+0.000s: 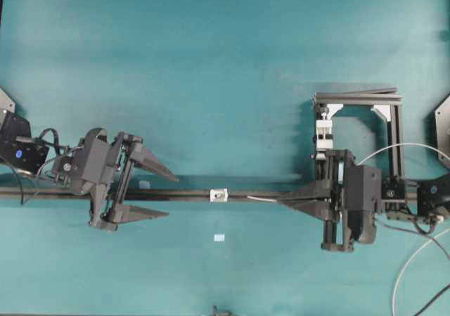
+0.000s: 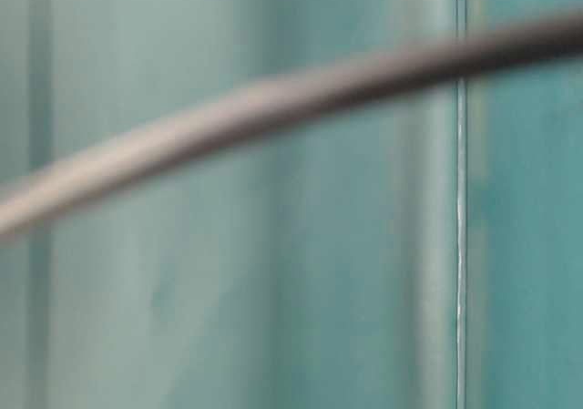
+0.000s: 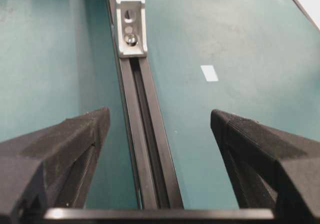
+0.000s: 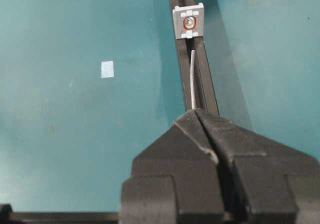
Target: Insert the wire through the hole in the metal fitting marked with a red label.
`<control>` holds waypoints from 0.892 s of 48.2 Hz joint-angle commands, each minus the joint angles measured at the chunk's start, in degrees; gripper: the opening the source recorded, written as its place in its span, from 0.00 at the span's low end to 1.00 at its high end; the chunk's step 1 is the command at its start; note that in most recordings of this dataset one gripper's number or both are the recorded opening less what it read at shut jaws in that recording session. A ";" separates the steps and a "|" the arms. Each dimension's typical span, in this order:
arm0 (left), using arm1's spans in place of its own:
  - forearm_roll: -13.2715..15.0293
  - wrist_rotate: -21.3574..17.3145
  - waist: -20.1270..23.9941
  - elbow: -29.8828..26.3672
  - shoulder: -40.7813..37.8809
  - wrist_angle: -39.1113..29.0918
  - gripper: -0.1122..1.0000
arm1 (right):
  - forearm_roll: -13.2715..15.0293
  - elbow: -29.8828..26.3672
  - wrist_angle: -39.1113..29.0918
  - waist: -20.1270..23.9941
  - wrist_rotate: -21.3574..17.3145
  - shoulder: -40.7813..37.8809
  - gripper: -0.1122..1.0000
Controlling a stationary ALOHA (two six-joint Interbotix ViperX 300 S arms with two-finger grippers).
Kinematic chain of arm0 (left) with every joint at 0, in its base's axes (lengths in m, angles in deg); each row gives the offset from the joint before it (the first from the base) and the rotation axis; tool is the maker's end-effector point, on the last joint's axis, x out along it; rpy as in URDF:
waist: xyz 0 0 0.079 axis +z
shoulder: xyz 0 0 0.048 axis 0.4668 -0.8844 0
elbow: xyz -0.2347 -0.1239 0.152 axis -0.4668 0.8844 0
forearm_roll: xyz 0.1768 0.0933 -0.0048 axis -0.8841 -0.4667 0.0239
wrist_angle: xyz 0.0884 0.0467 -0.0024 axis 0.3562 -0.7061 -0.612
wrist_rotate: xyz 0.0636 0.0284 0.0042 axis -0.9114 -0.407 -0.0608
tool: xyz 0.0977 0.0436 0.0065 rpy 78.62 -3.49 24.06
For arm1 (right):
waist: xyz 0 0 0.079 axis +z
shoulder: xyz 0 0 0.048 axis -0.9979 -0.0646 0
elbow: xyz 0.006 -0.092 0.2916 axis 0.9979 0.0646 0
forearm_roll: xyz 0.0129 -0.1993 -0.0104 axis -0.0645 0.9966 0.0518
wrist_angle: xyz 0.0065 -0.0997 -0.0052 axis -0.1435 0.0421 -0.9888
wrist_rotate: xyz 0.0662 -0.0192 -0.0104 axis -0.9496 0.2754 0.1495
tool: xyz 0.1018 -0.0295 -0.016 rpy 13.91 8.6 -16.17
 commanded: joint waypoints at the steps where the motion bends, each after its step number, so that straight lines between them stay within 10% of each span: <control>1: 0.00 -0.62 0.09 -0.79 0.62 0.70 0.83 | 0.00 -0.44 0.62 0.26 -0.09 0.44 0.09; 43: 0.00 -1.41 0.09 -1.41 0.70 0.70 0.80 | 0.00 -0.62 2.11 0.26 -0.18 -1.32 0.09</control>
